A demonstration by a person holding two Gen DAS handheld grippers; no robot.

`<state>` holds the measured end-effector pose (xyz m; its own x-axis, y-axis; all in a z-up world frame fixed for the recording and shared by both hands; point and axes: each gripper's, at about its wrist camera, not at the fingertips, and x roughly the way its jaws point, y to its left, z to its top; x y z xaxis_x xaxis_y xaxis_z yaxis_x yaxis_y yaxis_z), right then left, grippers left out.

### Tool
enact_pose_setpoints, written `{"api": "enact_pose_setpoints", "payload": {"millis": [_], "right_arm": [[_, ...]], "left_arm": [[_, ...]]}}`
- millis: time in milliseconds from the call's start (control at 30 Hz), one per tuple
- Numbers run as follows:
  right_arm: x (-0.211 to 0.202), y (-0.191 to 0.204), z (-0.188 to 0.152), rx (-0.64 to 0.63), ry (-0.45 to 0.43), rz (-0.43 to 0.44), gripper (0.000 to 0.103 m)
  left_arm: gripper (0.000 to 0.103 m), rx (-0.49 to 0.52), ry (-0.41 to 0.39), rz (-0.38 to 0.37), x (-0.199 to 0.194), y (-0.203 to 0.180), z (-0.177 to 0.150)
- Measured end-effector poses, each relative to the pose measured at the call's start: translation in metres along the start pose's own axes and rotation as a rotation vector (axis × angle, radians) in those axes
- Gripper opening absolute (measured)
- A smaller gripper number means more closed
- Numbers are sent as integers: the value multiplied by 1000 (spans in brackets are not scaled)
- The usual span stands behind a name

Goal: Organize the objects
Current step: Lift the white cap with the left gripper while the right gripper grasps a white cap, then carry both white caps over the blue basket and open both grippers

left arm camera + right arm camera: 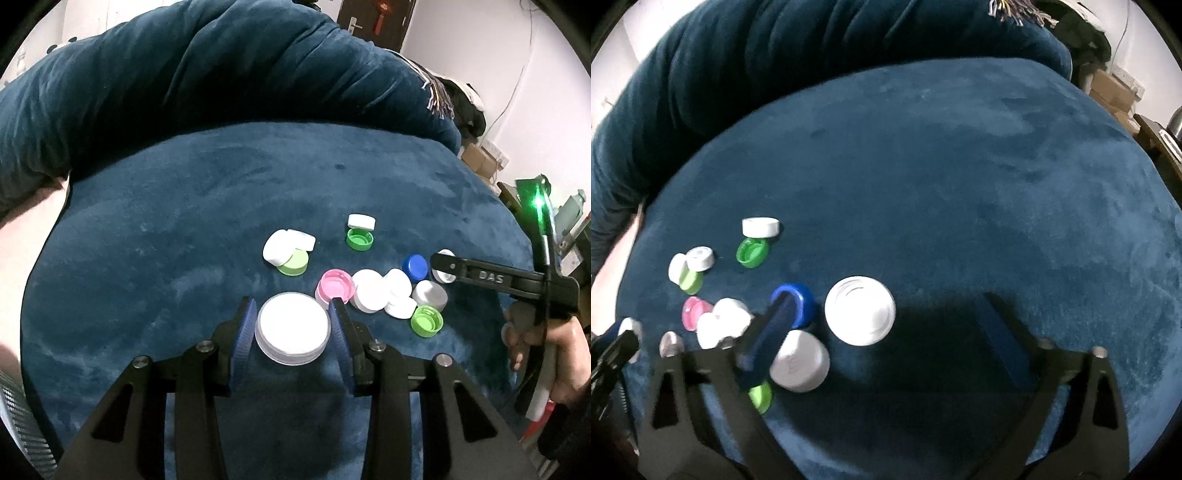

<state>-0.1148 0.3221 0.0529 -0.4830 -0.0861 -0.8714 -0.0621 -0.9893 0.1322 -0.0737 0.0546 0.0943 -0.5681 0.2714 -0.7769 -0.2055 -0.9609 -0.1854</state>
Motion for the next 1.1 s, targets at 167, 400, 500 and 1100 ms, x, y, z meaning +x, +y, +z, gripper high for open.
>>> {"api": "enact_pose_setpoints", "payload": {"millis": [167,400,500,1100], "right_arm": [[5,3,-5,-24,20,14,41],[-28,-20,-10,204,-80,353,41],[-32,-23,-13,245,-72,408,41],[-74,203,-32,-170,-19,561,41]], "left_arm": [[42,-15,12,-6,-1,4,-3],[42,-17,-2,-1,-7,8,-4],[42,-22,-8,5,-12,11,-5],[42,-236,-189,206,-153,139,-23]]}}
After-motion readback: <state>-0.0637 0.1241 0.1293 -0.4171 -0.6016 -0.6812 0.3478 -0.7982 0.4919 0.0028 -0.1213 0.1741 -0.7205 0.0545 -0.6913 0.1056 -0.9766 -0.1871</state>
